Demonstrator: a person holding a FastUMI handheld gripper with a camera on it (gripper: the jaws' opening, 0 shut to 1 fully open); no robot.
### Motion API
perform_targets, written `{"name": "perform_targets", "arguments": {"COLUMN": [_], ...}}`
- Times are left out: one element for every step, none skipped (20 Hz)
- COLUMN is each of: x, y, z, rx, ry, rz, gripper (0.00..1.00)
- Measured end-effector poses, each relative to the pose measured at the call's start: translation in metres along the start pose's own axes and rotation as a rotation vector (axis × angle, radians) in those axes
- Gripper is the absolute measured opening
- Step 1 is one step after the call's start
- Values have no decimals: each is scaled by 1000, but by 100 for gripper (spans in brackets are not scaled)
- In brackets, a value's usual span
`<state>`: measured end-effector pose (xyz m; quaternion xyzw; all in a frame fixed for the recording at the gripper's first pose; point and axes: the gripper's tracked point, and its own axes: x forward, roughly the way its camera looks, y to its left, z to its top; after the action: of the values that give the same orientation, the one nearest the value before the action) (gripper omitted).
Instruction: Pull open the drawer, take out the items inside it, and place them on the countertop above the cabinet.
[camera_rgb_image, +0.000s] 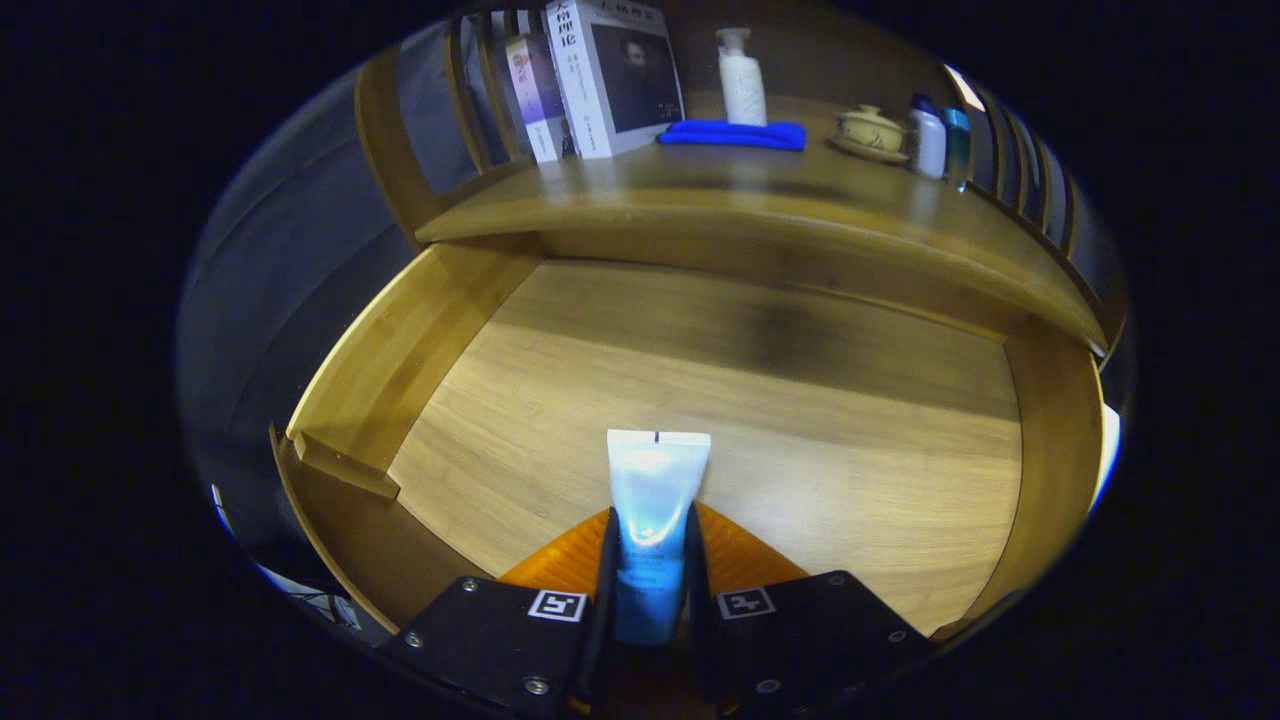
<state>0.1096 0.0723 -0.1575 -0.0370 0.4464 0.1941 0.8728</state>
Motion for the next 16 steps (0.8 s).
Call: {"name": "perform_targets", "arguments": {"x": [-4,-9,-15,-22,-27,-33,-39,-43,-47,-51,-55,-58,-62,-66,-69,-73], "y": [0,0,1,3,5,7,9,14,17,20,23,26,27,27,27,27], "z": [1,6,11,17,22,29,35,37,42,47,51,55,61,68,73,81], "rx": [-12,-23,-33,-41,-50,-57,-65,-72,-77,-77,-72,-66,-62,-65,-64,-61], "ry": [-19,-41,-62,-87,-107,-128,-152,-178,-196,-214,-225,-237,-255,-268,-287,-301], "rz": [-5,-3,1,3,7,9,11,16,21,26,35,43,47,50,48,50], "gripper": [33,33,33,33,33,33,33,33,33,33,33,33,33,33,33,33]}}
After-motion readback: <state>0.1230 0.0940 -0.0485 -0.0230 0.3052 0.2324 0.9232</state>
